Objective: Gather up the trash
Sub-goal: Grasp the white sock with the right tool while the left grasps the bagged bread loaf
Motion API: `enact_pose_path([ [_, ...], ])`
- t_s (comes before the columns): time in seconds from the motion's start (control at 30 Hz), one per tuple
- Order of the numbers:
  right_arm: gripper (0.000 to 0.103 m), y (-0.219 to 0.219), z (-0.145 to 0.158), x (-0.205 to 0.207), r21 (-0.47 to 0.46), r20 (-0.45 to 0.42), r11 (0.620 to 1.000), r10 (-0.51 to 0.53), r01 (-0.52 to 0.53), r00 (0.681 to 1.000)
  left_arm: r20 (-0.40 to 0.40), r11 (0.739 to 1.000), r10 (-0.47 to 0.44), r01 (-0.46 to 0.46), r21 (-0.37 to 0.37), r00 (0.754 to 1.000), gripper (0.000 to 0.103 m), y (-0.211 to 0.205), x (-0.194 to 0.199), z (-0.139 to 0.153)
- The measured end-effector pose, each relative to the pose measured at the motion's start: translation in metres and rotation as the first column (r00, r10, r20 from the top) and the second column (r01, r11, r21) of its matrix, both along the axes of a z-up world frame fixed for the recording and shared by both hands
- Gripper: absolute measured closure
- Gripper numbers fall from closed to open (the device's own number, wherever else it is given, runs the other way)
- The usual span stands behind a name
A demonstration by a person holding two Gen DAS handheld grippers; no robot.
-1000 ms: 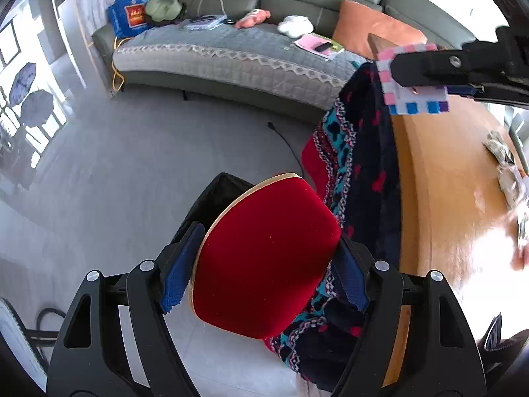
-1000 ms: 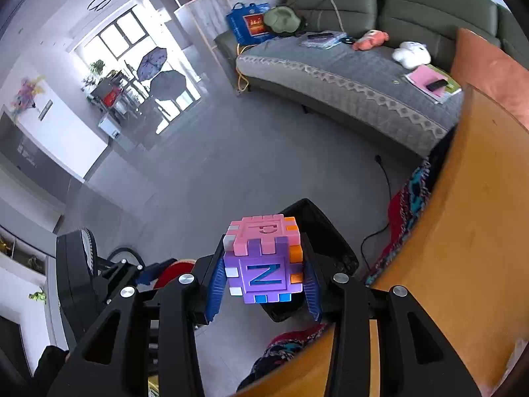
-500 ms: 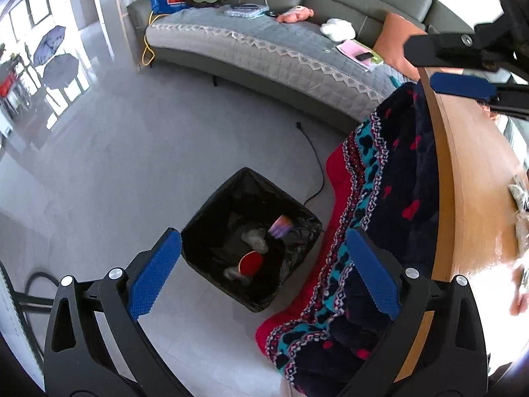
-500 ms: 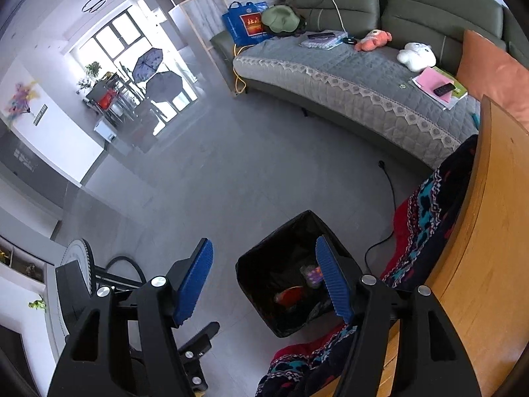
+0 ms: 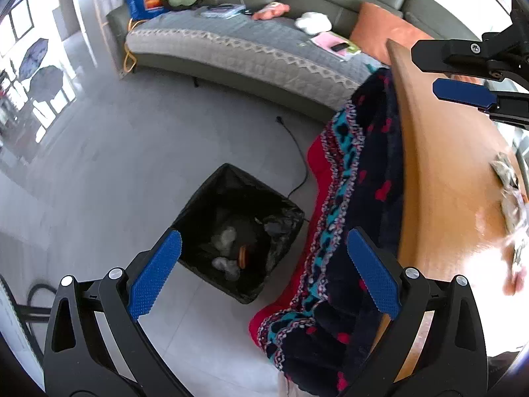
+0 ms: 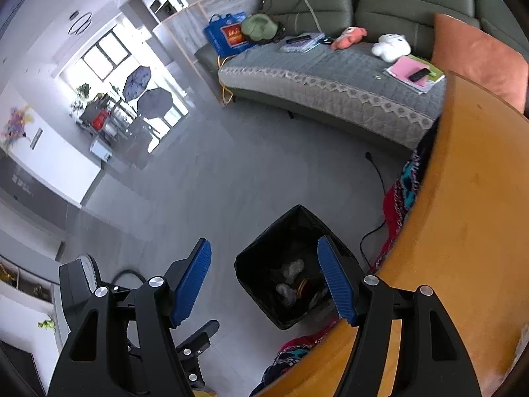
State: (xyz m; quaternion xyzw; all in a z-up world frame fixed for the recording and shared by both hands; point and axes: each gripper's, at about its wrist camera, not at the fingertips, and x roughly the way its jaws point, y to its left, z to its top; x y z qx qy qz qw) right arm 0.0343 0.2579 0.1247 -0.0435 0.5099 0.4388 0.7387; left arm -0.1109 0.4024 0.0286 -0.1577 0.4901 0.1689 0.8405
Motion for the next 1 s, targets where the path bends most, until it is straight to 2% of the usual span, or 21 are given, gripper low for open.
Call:
enact_pose_path([
  [0.23, 0.035, -0.057, 0.012, -0.002, 0.016, -0.001, 0.997, -0.077, 0.077, 0.997, 0.032, 0.994, -0.105, 0.105, 0.000, 0.994, 0.006, -0.041, 0.012, 0.018],
  [0.47, 0.035, -0.130, 0.023, -0.001, 0.015, 0.026, 0.983, -0.184, 0.184, 0.983, 0.061, 0.973, -0.230, 0.230, 0.009, 0.971, 0.006, -0.098, 0.034, 0.033],
  [0.63, 0.035, -0.195, 0.026, 0.003, 0.007, 0.041, 0.957, -0.289, 0.289, 0.956, 0.079, 0.946, -0.325, 0.325, 0.013, 0.943, 0.006, -0.145, 0.050, 0.040],
  [1.0, 0.035, -0.323, 0.022, 0.014, 0.017, 0.040, 0.870, -0.494, 0.493, 0.869, 0.076, 0.850, -0.527, 0.525, 0.047, 0.847, 0.006, -0.243, 0.079, 0.046],
])
